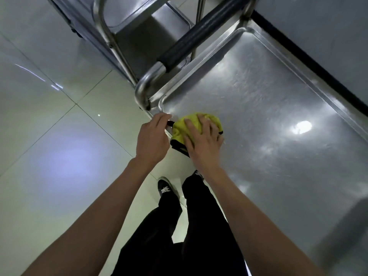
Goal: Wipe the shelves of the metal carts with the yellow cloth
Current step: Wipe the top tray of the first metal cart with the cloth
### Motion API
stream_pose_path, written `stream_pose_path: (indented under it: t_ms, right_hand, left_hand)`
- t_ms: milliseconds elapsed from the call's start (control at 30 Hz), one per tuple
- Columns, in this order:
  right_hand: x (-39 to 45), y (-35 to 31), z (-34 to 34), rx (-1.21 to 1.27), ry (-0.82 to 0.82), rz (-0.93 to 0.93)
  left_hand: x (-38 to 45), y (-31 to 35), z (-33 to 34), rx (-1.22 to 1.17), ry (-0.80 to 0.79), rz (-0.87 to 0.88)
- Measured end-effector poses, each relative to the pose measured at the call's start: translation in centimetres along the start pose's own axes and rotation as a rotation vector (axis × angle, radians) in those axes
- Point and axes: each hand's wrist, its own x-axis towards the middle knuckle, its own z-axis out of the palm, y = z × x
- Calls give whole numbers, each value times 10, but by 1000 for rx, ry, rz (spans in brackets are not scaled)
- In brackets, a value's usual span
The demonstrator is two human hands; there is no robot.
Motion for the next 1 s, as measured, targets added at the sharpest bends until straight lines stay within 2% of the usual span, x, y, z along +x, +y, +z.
stream_pose_path:
  t_ms: [133, 233, 300, 400, 533, 733, 1000]
  right_hand:
    - [8, 8, -6, -28, -4, -85]
    - [32, 22, -18, -1, -17, -109]
    - [55, 37, -28, 22, -23, -81]
    - [90, 67, -47, 65, -30, -13]
    - [144, 117, -72, 101, -29, 48]
    - [229, 186, -103, 44, 67, 95]
    - [255, 187, -97, -24, 121, 98]
  left_hand:
    - [-5, 10, 3, 112, -24, 36]
    - [4, 20, 6, 236, -122, -33]
    - [19, 32, 8, 264, -117, -65]
    - [42, 56, 18, 253, -101, -10]
    - [67, 91, 34, 250, -262, 59]
    - [73, 108, 49, 267, -308, 6]
    - [66, 101, 53, 295, -332, 51]
